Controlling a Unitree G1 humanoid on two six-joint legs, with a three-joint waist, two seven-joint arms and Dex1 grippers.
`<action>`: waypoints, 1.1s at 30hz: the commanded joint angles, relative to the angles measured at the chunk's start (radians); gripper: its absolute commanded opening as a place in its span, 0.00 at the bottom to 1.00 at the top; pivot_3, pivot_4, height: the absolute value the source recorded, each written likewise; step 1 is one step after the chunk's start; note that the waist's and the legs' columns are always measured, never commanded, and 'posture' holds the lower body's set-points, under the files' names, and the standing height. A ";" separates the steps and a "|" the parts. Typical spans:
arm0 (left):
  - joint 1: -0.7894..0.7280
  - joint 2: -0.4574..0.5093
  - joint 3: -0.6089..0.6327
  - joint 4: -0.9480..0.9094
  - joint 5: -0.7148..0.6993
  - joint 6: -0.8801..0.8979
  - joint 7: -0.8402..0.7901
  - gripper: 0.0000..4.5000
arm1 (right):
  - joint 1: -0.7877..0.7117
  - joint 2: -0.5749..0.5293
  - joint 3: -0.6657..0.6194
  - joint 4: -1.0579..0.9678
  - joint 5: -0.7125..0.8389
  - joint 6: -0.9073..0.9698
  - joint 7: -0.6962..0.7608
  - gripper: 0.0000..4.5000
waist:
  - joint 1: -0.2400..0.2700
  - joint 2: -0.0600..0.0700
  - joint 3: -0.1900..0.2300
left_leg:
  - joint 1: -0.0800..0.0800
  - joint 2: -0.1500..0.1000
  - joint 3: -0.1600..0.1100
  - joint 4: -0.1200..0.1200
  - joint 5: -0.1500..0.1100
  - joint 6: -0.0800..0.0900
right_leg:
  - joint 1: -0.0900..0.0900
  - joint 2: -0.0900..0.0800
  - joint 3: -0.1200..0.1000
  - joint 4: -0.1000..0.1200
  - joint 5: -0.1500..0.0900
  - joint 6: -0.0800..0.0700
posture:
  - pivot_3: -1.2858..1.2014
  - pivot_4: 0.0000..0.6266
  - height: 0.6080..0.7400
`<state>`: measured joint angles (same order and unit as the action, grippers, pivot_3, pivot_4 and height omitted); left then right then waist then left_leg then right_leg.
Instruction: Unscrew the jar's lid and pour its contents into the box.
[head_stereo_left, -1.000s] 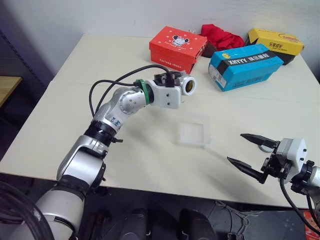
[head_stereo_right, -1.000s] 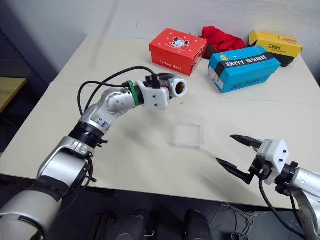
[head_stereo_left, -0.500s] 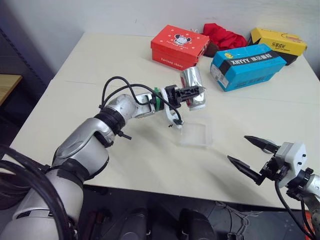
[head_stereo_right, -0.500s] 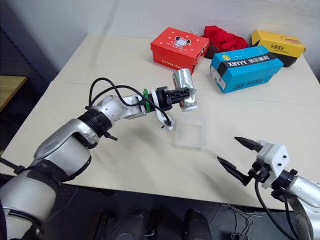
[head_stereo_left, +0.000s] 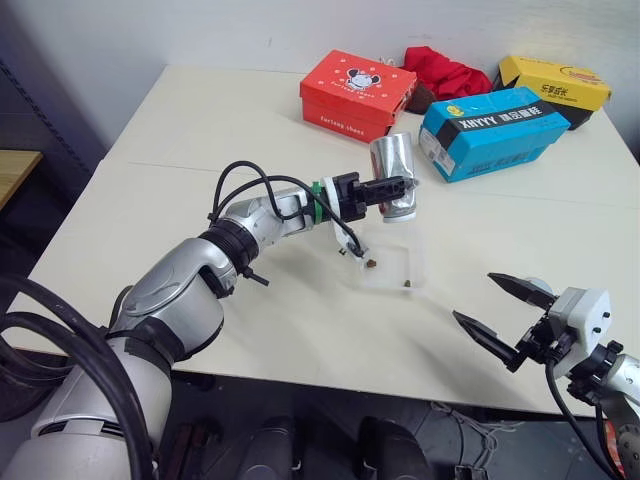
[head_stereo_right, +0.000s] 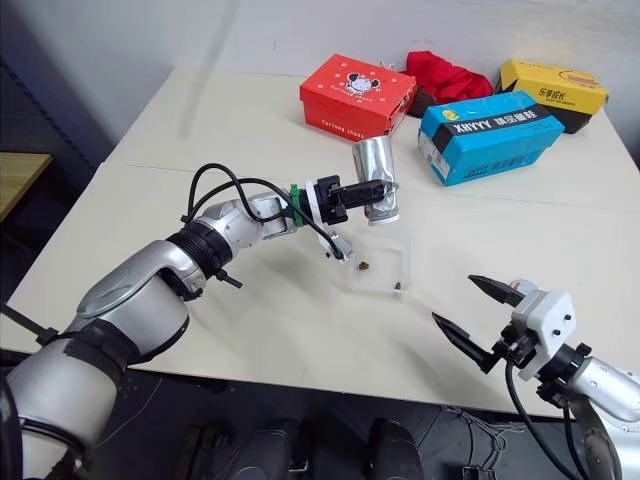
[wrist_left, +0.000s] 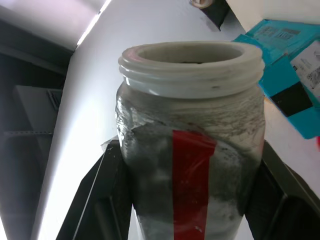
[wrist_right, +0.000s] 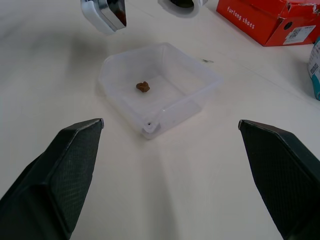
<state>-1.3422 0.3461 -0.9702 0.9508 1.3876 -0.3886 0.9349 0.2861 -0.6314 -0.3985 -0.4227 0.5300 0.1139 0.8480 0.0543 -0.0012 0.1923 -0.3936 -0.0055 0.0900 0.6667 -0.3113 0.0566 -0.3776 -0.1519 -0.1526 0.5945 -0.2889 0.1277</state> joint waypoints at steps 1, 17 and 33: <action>0.017 0.036 0.164 0.011 -0.302 -0.289 -0.171 0.52 | 0.001 0.005 -0.011 -0.019 0.023 -0.018 0.015 0.99 | -0.002 0.000 0.000 | 0.000 0.000 0.000 0.000 0.000 0.000 | 0.000 -0.001 0.000 0.000 0.000 0.000 | 0.52 0.24 1.00; 0.686 0.216 1.129 -0.538 -1.765 0.445 -1.336 0.52 | -0.187 0.113 0.079 0.103 0.132 -0.183 0.226 0.99 | -0.063 0.001 0.000 | 0.007 0.000 0.002 0.014 0.000 -0.001 | 0.002 -0.002 0.004 0.019 0.000 -0.001 | 0.52 0.24 1.00; 1.038 0.134 1.372 -0.551 -1.737 0.230 -1.290 0.52 | -0.285 0.129 0.173 0.154 0.079 -0.260 0.271 0.99 | -0.031 -0.001 -0.001 | 0.008 0.001 0.003 0.015 -0.008 -0.005 | 0.001 0.001 0.019 0.018 0.000 -0.002 | 0.52 0.24 1.00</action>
<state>-0.3059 0.4806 0.3930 0.3950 -0.3502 -0.1391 -0.3462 0.0131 -0.4859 -0.2175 -0.2456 0.5993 -0.1474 1.1254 0.0231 -0.0024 0.1915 -0.3855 -0.0048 0.0932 0.6815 -0.3191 0.0518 -0.3762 -0.1513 -0.1333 0.6127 -0.2890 0.1260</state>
